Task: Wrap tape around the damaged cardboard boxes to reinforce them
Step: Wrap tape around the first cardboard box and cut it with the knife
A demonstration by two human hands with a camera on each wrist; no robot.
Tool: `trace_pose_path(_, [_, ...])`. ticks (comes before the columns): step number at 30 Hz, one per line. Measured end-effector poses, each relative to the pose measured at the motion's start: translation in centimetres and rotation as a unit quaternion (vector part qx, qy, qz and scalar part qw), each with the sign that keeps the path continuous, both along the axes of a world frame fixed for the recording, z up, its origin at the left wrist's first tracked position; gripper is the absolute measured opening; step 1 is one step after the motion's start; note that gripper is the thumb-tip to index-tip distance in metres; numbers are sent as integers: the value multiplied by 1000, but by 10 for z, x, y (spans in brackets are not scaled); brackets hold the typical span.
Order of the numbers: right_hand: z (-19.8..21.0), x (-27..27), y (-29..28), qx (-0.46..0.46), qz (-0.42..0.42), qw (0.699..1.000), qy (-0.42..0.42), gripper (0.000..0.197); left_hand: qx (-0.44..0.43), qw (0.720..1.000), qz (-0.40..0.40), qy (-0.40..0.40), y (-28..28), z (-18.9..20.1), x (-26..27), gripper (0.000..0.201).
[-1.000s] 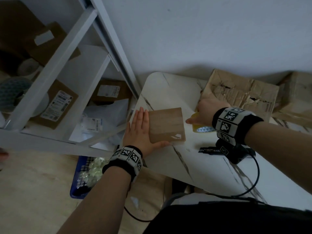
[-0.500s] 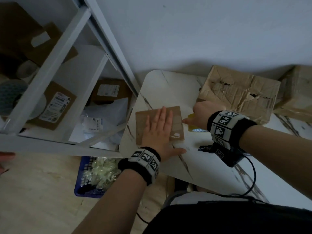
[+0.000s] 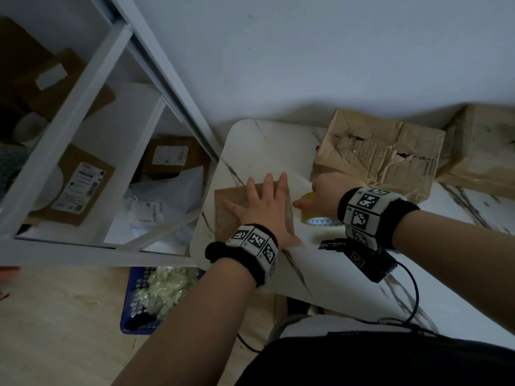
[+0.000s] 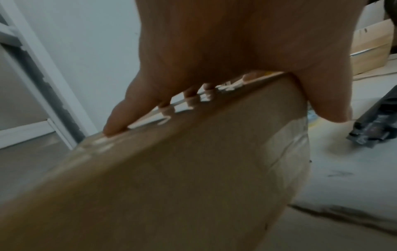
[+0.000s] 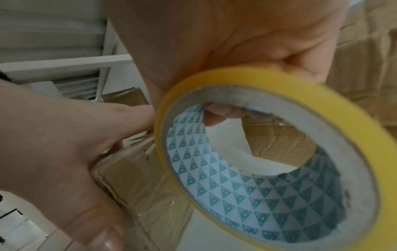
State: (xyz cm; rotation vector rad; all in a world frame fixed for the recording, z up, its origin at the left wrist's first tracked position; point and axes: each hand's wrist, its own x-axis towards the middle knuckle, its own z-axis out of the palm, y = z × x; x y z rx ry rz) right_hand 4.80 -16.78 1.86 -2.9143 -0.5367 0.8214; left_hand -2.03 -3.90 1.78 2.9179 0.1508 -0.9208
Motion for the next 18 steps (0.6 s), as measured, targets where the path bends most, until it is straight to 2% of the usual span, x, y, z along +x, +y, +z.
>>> trace_pose_path(5, [16,1,0,31,-8,999,2,63,-17,999,3,-33,10,8,1,129])
trace_pose_path(10, [53,7,-2,122,-21,991,-45,68,-108,985,14,-131,30,20,0,120])
trace_pose_path(14, [73,16,-1,228,-72,969,-69,55,-168,962,51,-209,43,19,-3,115])
trace_pose_path(18, [76,16,7,271,-85,958,-43,51,-205,954,73,-208,54,22,-7,114])
